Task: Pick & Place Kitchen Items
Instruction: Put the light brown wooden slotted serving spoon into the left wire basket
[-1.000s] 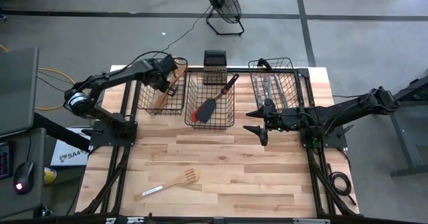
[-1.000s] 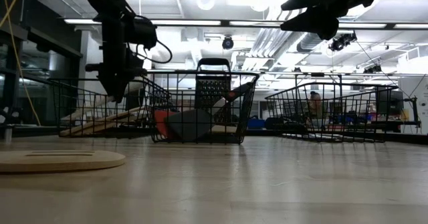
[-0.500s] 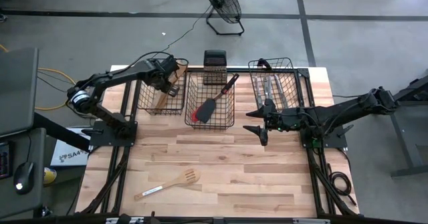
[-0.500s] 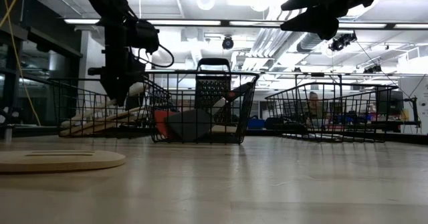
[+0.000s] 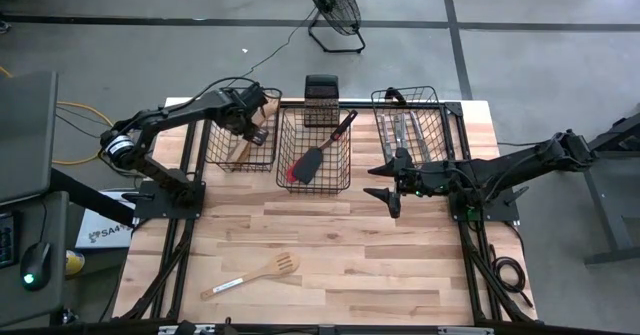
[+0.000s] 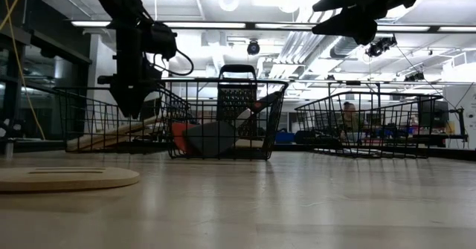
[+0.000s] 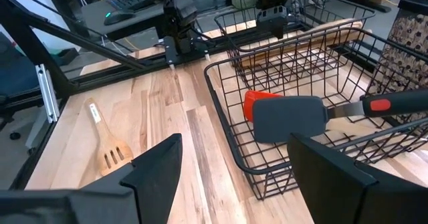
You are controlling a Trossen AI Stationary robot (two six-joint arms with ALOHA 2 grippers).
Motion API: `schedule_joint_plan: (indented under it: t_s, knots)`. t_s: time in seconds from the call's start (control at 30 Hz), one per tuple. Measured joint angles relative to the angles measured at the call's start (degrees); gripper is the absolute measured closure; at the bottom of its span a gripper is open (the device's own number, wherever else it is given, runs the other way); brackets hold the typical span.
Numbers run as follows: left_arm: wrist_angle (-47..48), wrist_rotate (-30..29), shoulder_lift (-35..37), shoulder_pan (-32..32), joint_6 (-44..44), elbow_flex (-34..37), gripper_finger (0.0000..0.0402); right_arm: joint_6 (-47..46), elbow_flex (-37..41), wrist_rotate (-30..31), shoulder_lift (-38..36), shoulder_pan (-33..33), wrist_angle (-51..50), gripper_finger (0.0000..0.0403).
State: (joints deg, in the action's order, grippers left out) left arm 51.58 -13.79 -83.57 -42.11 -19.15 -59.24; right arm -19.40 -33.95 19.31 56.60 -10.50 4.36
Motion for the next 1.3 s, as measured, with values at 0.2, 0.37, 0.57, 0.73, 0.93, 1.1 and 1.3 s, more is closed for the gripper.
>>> schedule_joint_plan:
  t_s: [0.2, 0.37, 0.57, 0.73, 0.93, 1.1, 1.3]
  knots:
    - [5.0, 1.2, 2.2, 0.0, 2.2, -3.3, 0.0239, -0.3, 0.0, 0.0, 0.0, 0.0, -1.5, 0.0140]
    - [8.6, 1.7, 5.9, 1.5, 3.6, -7.7, 0.0239, -0.3, 0.0, 0.0, 0.0, 0.0, -1.4, 0.0140]
    - [12.3, 4.7, 11.0, 6.5, 3.7, -9.9, 0.0239, -0.3, 0.0, 0.0, 0.0, 0.0, -1.5, 0.0140]
    - [14.0, 6.3, 14.2, 12.9, -0.3, -9.9, 0.0239, -0.3, 0.0, 0.0, 0.0, 0.0, -1.5, 0.0140]
    - [15.1, 7.0, 14.8, 22.2, -5.2, -9.9, 0.0239, -0.3, 0.0, 0.0, 0.0, 0.0, -1.6, 0.0140]
    - [15.1, 7.2, 14.7, 29.4, -8.4, -9.9, 0.0239, -0.3, 0.0, 0.0, 0.0, 0.0, -1.6, 0.0140]
    - [18.0, 7.4, 14.7, 37.0, -12.0, -9.9, 0.0239, -0.3, 0.0, 0.0, 0.0, 0.0, -1.6, 0.0140]
